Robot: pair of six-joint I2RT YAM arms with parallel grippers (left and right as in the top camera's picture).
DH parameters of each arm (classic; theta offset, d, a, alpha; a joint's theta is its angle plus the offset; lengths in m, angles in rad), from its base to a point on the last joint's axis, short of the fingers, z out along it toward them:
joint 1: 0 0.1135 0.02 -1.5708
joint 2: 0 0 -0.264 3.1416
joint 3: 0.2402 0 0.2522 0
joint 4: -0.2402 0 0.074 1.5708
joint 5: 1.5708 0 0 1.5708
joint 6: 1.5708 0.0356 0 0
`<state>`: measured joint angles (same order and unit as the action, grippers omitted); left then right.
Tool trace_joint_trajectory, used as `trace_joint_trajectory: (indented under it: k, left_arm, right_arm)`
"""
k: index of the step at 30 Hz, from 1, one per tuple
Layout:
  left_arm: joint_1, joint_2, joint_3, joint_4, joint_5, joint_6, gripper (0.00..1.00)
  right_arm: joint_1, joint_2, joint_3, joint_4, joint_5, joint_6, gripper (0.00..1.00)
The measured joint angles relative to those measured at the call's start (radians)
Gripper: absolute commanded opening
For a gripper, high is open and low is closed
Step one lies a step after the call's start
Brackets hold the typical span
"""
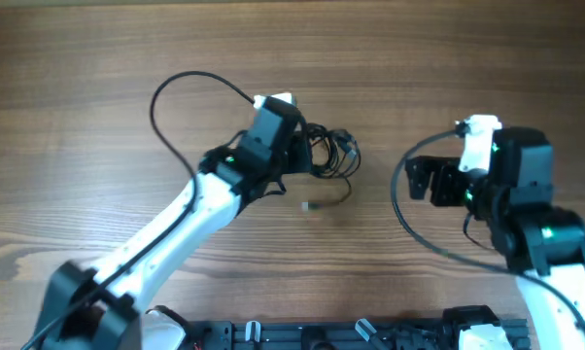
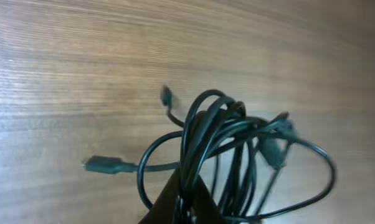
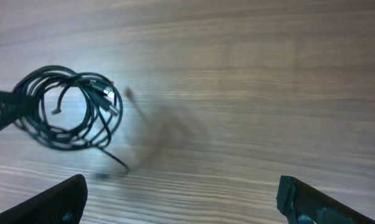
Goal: Untangle cables
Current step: 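Grasp the cable bundle with the right gripper beside the left gripper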
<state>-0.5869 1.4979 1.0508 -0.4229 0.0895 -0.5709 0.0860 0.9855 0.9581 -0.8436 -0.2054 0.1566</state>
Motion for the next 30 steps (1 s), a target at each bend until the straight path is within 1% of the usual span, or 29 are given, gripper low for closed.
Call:
trace_joint_trajectory:
  k: [2, 5, 6, 9, 12, 13, 14, 17, 20, 21, 23, 24, 25, 26, 28, 30]
  left_arm:
    - [0.012, -0.042, 0.000, -0.032, 0.110, 0.033, 0.04]
    - [0.012, -0.043, 0.000, -0.061, 0.208, 0.043, 0.04]
    - [0.012, -0.043, 0.000, -0.060, 0.243, 0.047, 0.04]
    - [0.012, -0.043, 0.000, -0.059, 0.303, 0.050, 0.04]
    - [0.012, -0.043, 0.000, -0.037, 0.328, 0.050, 0.04]
    - [0.012, -0.043, 0.000, -0.025, 0.335, 0.050, 0.04]
    - [0.012, -0.043, 0.000, -0.001, 0.356, 0.050, 0.04]
    - [0.020, -0.043, 0.000, 0.035, 0.422, 0.042, 0.04]
    - [0.056, -0.043, 0.000, 0.062, 0.538, 0.038, 0.04]
    - [0.072, -0.043, 0.000, 0.066, 0.608, 0.035, 0.04]
    - [0.108, -0.043, 0.000, 0.069, 0.693, 0.034, 0.04]
    - [0.121, -0.043, 0.000, 0.069, 0.733, 0.034, 0.04]
    - [0.130, -0.043, 0.000, 0.068, 0.753, 0.034, 0.04]
    - [0.138, -0.043, 0.000, 0.067, 0.777, 0.034, 0.04]
    - [0.142, -0.043, 0.000, 0.063, 0.788, 0.035, 0.04]
    - [0.142, -0.043, 0.000, 0.027, 0.767, 0.035, 0.04]
  right_arm:
    - [0.000, 0.089, 0.000, 0.051, -0.116, 0.000, 0.98]
    - [0.000, 0.190, 0.000, 0.129, -0.238, 0.000, 0.92]
    - [0.000, 0.232, 0.000, 0.149, -0.278, 0.000, 0.91]
    - [0.000, 0.322, 0.000, 0.171, -0.400, 0.000, 0.87]
    - [0.000, 0.371, 0.001, 0.115, -0.457, -0.042, 0.85]
    - [0.000, 0.377, 0.001, 0.095, -0.468, -0.064, 0.83]
    - [0.000, 0.379, 0.001, 0.080, -0.476, -0.092, 0.80]
    - [0.000, 0.379, 0.001, 0.065, -0.488, -0.169, 0.79]
    - [0.000, 0.379, 0.001, 0.075, -0.491, -0.202, 0.66]
    - [0.000, 0.379, 0.001, 0.091, -0.491, -0.210, 0.55]
    - [0.000, 0.379, 0.001, 0.112, -0.494, -0.217, 0.29]
    - [0.001, 0.379, 0.001, 0.122, -0.500, -0.215, 0.20]
    - [0.001, 0.379, 0.001, 0.129, -0.502, -0.207, 0.15]
    - [0.001, 0.379, 0.001, 0.140, -0.503, -0.191, 0.04]
    - [0.001, 0.379, 0.001, 0.147, -0.504, -0.171, 0.04]
    - [0.001, 0.379, 0.001, 0.146, -0.462, -0.111, 0.04]
